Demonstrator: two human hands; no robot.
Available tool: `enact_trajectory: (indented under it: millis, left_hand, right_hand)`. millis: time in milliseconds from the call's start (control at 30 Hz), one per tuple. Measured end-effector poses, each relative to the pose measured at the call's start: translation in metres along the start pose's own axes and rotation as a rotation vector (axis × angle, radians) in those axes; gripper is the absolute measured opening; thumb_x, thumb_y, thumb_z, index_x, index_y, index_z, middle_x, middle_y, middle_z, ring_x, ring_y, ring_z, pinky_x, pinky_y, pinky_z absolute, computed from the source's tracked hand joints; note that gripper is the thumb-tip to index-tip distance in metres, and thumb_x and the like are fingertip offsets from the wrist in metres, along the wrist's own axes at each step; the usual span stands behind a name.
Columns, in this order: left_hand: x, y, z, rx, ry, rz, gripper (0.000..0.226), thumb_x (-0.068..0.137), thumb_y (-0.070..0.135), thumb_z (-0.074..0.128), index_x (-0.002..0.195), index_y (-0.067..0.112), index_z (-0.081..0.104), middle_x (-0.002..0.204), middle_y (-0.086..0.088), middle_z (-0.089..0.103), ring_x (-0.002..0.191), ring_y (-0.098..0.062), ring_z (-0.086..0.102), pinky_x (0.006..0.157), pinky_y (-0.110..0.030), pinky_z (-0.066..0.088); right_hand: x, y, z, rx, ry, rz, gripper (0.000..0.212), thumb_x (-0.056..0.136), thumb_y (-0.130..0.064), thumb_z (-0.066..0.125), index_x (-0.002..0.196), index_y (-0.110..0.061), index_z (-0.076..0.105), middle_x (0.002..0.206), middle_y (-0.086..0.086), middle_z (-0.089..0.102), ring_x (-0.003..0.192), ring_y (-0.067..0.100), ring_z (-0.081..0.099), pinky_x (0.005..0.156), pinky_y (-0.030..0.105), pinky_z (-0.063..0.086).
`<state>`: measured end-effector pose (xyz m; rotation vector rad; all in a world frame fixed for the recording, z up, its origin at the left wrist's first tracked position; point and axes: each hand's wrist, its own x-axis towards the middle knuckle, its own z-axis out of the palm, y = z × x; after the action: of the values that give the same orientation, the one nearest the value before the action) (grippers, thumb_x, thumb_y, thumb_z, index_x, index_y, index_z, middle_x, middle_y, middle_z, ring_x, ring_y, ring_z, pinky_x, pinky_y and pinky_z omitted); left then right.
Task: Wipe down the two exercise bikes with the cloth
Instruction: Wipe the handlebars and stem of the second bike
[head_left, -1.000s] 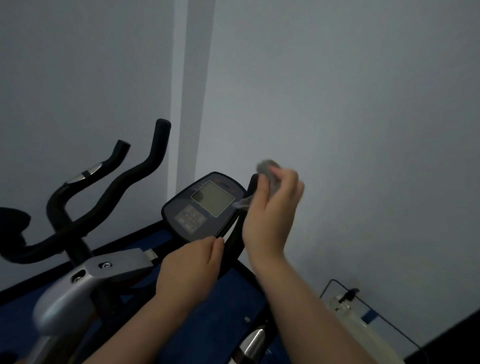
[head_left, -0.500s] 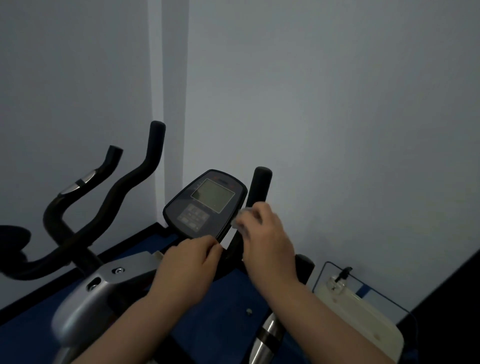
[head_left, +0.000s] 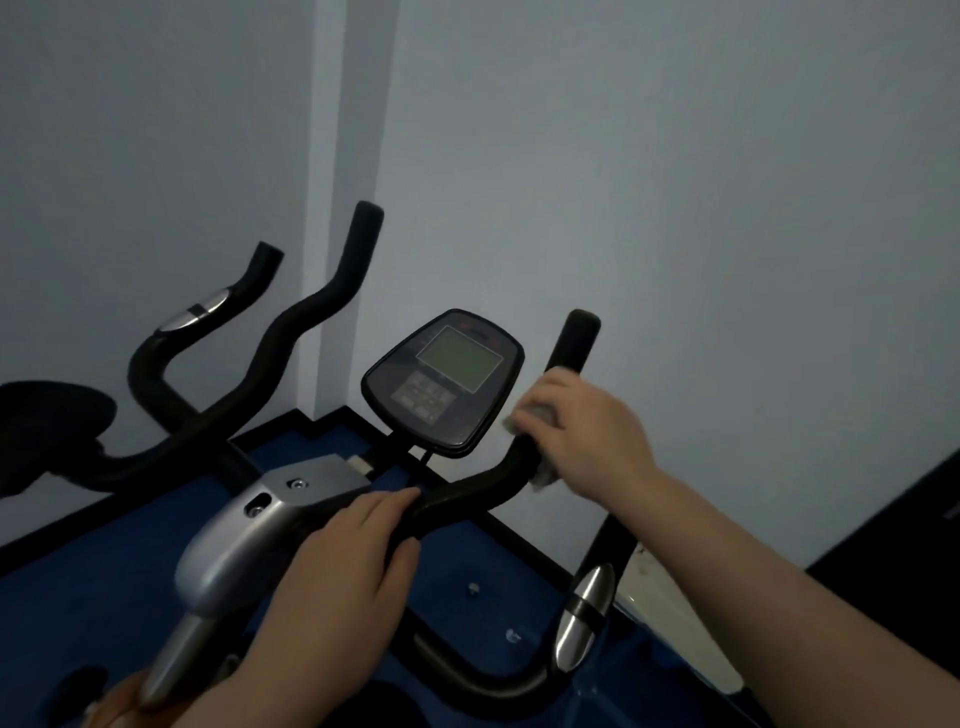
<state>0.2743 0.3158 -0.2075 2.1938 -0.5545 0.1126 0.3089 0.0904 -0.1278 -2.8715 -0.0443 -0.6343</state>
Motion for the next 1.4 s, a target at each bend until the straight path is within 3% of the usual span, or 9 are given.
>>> enact_trajectory:
  millis: [200, 333, 533, 633, 733, 900, 1100, 1267, 1400]
  left_hand:
    - [-0.027, -0.009, -0.009, -0.065, 0.021, -0.027, 0.04, 0.096, 0.03, 0.048, 0.135, 0.037, 0.046, 0.126, 0.029, 0.044, 0.115, 0.011, 0.04, 0.096, -0.011, 0.029]
    - [-0.033, -0.018, -0.011, -0.079, 0.048, -0.077, 0.031, 0.094, 0.029, 0.049, 0.124, 0.037, 0.052, 0.115, 0.027, 0.048, 0.106, 0.009, 0.041, 0.091, -0.017, 0.034]
    - [-0.039, -0.018, -0.007, -0.162, 0.13, -0.169, 0.023, 0.089, 0.034, 0.046, 0.11, 0.042, 0.055, 0.104, 0.029, 0.052, 0.105, 0.008, 0.049, 0.083, -0.018, 0.041]
    - [-0.041, -0.02, -0.006, -0.309, 0.2, -0.273, 0.022, 0.09, 0.023, 0.052, 0.103, 0.04, 0.057, 0.101, 0.023, 0.06, 0.097, 0.009, 0.055, 0.08, -0.02, 0.047]
    - [-0.045, -0.017, -0.007, -0.339, 0.278, -0.328, 0.028, 0.088, 0.016, 0.049, 0.094, 0.043, 0.054, 0.094, 0.022, 0.063, 0.091, 0.01, 0.058, 0.07, -0.013, 0.042]
    - [-0.047, -0.01, -0.004, -0.377, 0.412, -0.427, 0.03, 0.089, 0.016, 0.042, 0.086, 0.044, 0.051, 0.09, 0.028, 0.063, 0.08, 0.006, 0.064, 0.06, -0.016, 0.044]
    - [-0.052, -0.009, -0.004, -0.353, 0.523, -0.5, 0.028, 0.095, 0.012, 0.047, 0.086, 0.038, 0.054, 0.087, 0.012, 0.067, 0.08, 0.006, 0.062, 0.063, -0.019, 0.044]
    - [-0.06, 0.0, 0.001, -0.328, 0.57, -0.547, 0.02, 0.095, 0.026, 0.044, 0.086, 0.043, 0.051, 0.082, 0.016, 0.066, 0.067, -0.002, 0.065, 0.056, -0.03, 0.051]
    - [-0.07, 0.004, 0.009, -0.129, 0.52, -0.506, 0.011, 0.087, 0.041, 0.042, 0.087, 0.041, 0.053, 0.079, 0.02, 0.062, 0.072, 0.002, 0.059, 0.056, -0.026, 0.047]
  right_hand:
    - [-0.047, -0.055, 0.046, 0.157, 0.318, 0.298, 0.013, 0.093, -0.026, 0.058, 0.09, -0.02, 0.069, 0.098, -0.011, 0.051, 0.085, 0.013, 0.053, 0.064, 0.024, 0.041]
    - [-0.068, -0.08, 0.052, 0.238, 0.086, 0.096, 0.011, 0.093, -0.029, 0.058, 0.095, -0.027, 0.069, 0.099, -0.019, 0.046, 0.077, 0.001, 0.051, 0.065, 0.01, 0.037]
    - [-0.052, -0.059, 0.036, 0.136, 0.302, 0.335, 0.016, 0.095, -0.028, 0.056, 0.099, -0.02, 0.069, 0.103, -0.01, 0.049, 0.074, 0.005, 0.048, 0.07, 0.031, 0.051]
    - [-0.088, -0.108, 0.07, 0.252, 0.153, 0.103, 0.012, 0.092, -0.024, 0.06, 0.102, -0.022, 0.067, 0.107, -0.008, 0.05, 0.075, 0.003, 0.051, 0.066, 0.015, 0.045]
    - [-0.074, -0.097, 0.054, 0.383, -0.116, -0.078, 0.016, 0.091, -0.031, 0.059, 0.102, -0.027, 0.07, 0.102, -0.015, 0.049, 0.084, 0.0, 0.052, 0.075, 0.016, 0.046]
    - [-0.048, -0.064, 0.033, 0.211, 0.108, 0.109, 0.018, 0.094, -0.032, 0.055, 0.099, -0.024, 0.07, 0.096, -0.009, 0.051, 0.075, 0.009, 0.054, 0.066, 0.021, 0.046]
    - [-0.089, -0.118, 0.058, 0.457, -0.396, -0.416, 0.015, 0.088, -0.027, 0.057, 0.094, -0.026, 0.071, 0.091, -0.007, 0.054, 0.072, 0.015, 0.058, 0.063, 0.033, 0.049]
    - [-0.049, -0.077, 0.038, 0.282, -0.075, -0.352, 0.018, 0.088, -0.033, 0.059, 0.1, -0.029, 0.071, 0.096, -0.012, 0.059, 0.081, 0.006, 0.057, 0.068, 0.026, 0.051]
    - [-0.068, -0.086, 0.047, 0.454, -0.41, -0.553, 0.017, 0.086, -0.032, 0.064, 0.102, -0.03, 0.07, 0.094, -0.015, 0.06, 0.085, 0.003, 0.06, 0.073, 0.028, 0.052]
